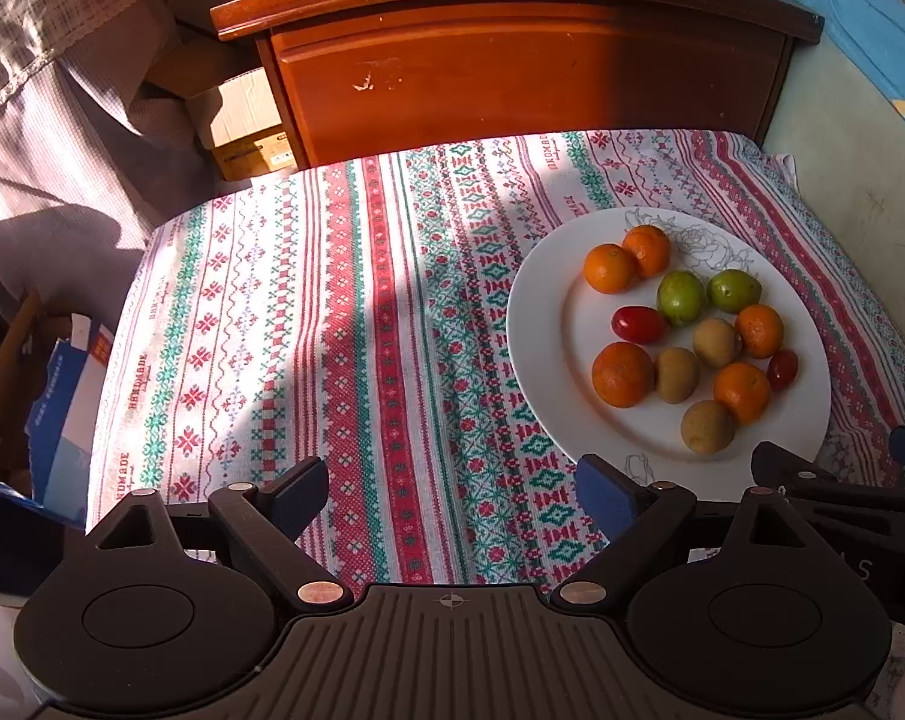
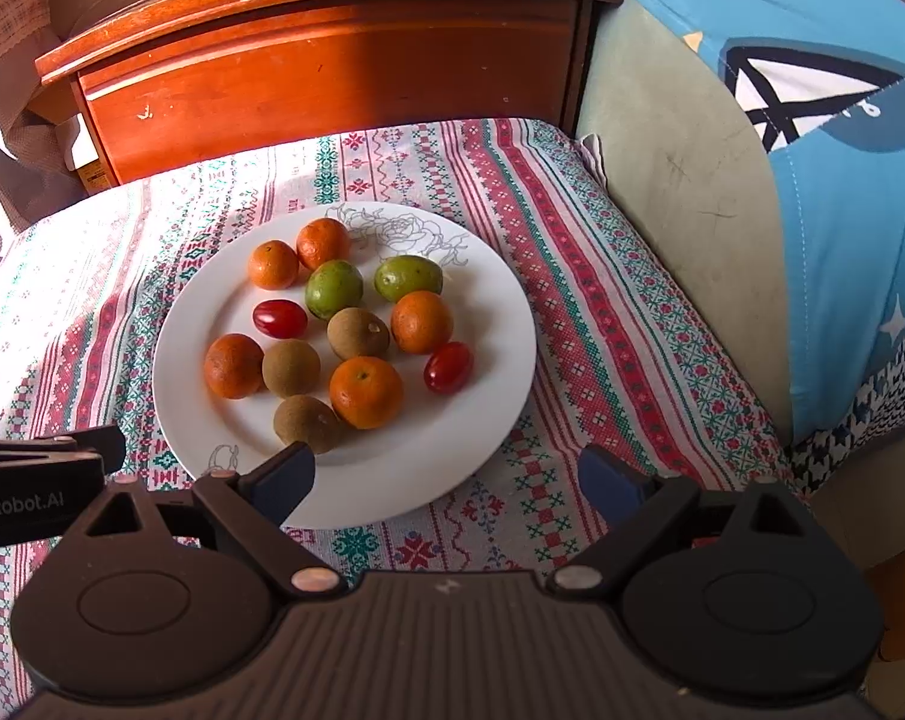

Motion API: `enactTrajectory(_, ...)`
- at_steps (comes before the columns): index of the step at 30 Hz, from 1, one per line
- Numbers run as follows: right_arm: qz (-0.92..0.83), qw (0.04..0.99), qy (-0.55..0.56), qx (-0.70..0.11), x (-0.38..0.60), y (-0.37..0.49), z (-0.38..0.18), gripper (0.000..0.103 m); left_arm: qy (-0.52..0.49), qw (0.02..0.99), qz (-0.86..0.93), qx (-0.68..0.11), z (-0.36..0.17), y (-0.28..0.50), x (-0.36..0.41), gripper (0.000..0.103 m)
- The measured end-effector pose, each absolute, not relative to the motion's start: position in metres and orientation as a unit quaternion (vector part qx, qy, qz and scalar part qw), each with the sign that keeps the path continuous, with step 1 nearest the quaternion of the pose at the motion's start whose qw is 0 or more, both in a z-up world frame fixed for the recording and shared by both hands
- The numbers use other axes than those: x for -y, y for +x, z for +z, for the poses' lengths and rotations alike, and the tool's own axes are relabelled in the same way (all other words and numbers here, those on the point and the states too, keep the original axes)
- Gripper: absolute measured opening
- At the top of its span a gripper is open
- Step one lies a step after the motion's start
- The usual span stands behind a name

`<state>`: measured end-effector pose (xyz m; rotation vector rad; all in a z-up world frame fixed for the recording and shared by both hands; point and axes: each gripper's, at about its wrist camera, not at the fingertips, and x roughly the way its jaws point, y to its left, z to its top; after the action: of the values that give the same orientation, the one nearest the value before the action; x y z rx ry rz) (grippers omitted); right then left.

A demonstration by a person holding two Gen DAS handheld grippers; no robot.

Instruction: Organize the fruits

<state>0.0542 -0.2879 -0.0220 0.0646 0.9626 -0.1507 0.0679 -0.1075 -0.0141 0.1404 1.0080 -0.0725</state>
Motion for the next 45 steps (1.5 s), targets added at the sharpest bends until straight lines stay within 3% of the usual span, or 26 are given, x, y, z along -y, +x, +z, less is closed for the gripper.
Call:
enactTrajectory(29,-0.076,0.886,0.014,-0.458,0.277,0.052,-0.017,0.094,0.082,0.878,-0.022,-0.471,-0.009,0.063,0.102,0.091)
enactTrajectory(45,-0.003,0.890,-0.007,-0.457,0.227,0.007,-0.031,0.094,0.072,0.883,-0.010,-0.463,-0.005,0.034,0.062,0.091)
